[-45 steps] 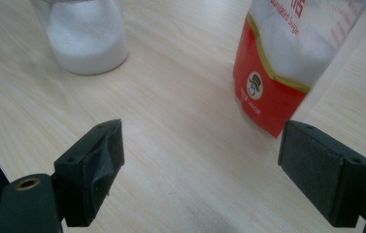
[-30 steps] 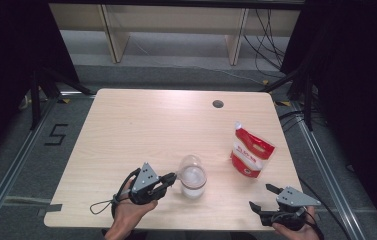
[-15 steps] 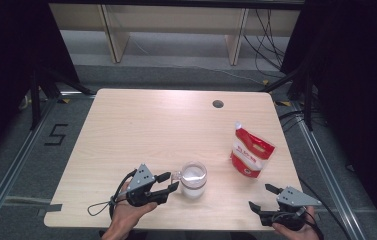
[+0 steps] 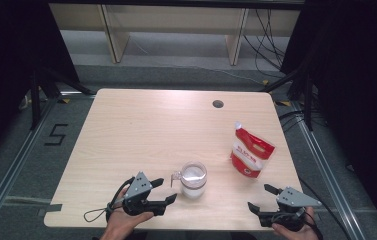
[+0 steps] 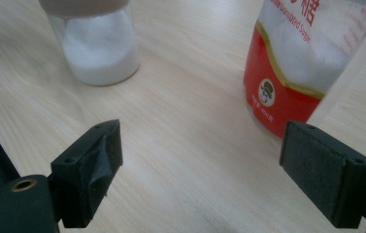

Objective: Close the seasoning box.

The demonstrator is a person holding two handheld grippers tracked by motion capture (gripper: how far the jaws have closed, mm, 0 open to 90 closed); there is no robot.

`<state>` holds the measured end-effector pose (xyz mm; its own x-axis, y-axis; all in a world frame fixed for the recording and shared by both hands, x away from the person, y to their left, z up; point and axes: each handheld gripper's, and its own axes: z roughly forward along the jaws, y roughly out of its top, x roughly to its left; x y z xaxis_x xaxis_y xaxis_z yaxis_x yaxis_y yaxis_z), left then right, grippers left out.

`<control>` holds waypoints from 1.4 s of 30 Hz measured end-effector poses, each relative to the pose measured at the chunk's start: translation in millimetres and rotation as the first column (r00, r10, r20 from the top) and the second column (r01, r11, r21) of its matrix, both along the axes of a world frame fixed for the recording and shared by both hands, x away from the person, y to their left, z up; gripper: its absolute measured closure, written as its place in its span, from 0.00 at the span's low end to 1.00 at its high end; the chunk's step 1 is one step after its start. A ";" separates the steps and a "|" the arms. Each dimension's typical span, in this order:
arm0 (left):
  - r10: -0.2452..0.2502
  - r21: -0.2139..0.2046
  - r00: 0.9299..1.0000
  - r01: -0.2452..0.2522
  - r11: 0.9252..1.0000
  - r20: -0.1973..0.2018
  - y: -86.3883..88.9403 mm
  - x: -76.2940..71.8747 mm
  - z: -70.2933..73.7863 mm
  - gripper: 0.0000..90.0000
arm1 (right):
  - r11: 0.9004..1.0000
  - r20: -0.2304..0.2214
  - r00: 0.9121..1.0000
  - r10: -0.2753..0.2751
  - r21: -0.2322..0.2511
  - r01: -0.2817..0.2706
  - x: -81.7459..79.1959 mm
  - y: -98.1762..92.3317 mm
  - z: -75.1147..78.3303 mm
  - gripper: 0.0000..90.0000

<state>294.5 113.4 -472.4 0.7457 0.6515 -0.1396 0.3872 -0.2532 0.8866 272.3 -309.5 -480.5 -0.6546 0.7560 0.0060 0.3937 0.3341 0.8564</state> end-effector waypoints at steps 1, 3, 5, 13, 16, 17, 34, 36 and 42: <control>0.005 0.005 1.000 -0.005 1.000 0.003 1.1 -0.6 -1.0 0.33 | 1.000 -0.006 1.000 0.008 0.003 -0.008 0.0 0.5 0.0 0.18; 0.021 0.008 1.000 -0.021 1.000 -0.011 2.0 -2.9 -3.2 0.32 | 1.000 -0.010 1.000 0.004 0.002 -0.004 -1.1 1.6 0.0 0.18; 0.008 0.017 1.000 -0.008 1.000 -0.006 3.9 -3.6 -6.4 0.32 | 1.000 0.008 1.000 0.018 -0.010 -0.018 -0.4 0.9 -0.4 0.18; 0.027 0.012 0.999 -0.027 1.000 -0.028 7.8 -10.0 -14.3 0.29 | 0.999 -0.013 0.999 0.030 -0.022 -0.031 -4.8 2.6 -2.6 0.18; 0.024 0.038 0.999 -0.023 0.999 -0.029 9.8 -12.3 -15.8 0.28 | 0.999 -0.007 0.999 0.032 -0.035 -0.032 -5.6 2.8 -3.4 0.18; 0.029 0.024 0.999 -0.028 0.999 -0.045 8.9 -13.7 -17.2 0.27 | 0.999 -0.018 1.000 0.023 -0.044 -0.024 -6.8 2.8 -3.1 0.18; 0.025 0.088 0.997 -0.018 0.996 -0.072 8.8 -20.9 -26.1 0.18 | 0.994 -0.086 0.995 0.043 -0.099 -0.051 -9.1 7.5 -12.9 0.18; 0.024 0.083 0.997 -0.018 0.996 -0.070 7.9 -20.3 -27.2 0.18 | 0.994 -0.090 0.995 0.044 -0.099 -0.053 -9.3 7.9 -13.1 0.18; 0.043 0.089 0.995 -0.036 0.995 -0.087 7.3 -21.0 -27.6 0.18 | 0.995 -0.109 0.993 0.051 -0.079 -0.059 -8.6 8.4 -14.3 0.18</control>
